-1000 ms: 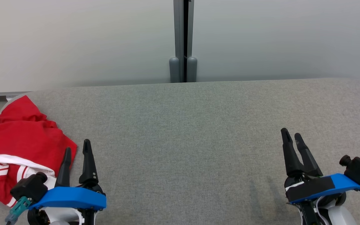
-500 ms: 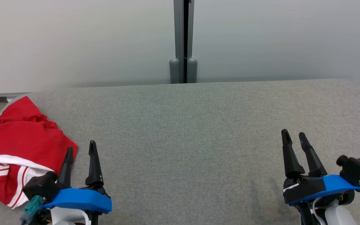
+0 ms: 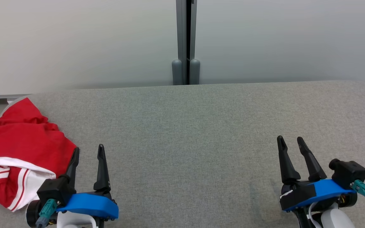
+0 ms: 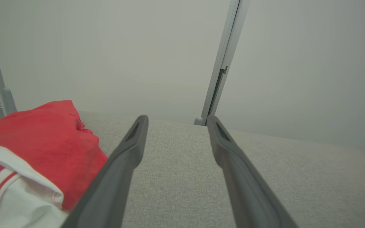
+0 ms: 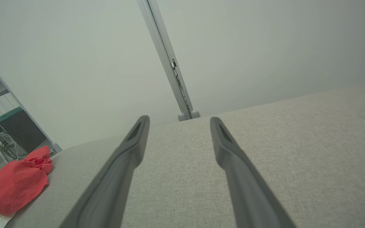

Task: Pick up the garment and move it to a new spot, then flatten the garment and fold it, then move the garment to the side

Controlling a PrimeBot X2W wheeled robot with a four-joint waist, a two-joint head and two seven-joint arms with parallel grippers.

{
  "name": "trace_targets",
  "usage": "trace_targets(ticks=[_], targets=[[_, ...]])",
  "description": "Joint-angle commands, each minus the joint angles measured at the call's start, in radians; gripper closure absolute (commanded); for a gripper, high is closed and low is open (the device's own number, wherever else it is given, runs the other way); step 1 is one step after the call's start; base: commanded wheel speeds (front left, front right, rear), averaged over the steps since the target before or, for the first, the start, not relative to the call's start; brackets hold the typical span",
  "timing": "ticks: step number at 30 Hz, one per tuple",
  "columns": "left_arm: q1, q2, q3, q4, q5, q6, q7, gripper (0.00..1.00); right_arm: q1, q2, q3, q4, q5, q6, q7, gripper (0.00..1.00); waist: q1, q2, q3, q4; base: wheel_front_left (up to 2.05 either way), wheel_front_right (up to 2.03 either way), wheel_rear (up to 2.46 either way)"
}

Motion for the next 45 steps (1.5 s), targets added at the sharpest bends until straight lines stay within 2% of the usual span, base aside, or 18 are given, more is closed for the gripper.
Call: trace_targets(ticks=[1,35,45], targets=[[-0.014,0.007,-0.004,-0.003,0.022,0.005,-0.007,0.00,-0.017,0.000,0.002,-0.001,-0.020,0.002,-0.009,0.00,-0.0001,0.0000,0.000,0.000,0.00,0.00,0.00],[-0.010,0.008,-0.035,0.001,0.272,0.031,-0.072,0.00,-0.036,0.000,0.017,0.031,-0.236,0.002,-0.075,0.00,-0.0001,0.0000,-0.003,0.003,0.00,0.00,0.00],[-0.009,0.000,-0.022,0.004,0.255,0.020,-0.072,0.00,-0.030,0.000,0.017,0.026,-0.212,0.002,-0.074,0.00,-0.0001,0.0000,-0.004,0.005,0.00,0.00,0.00]])
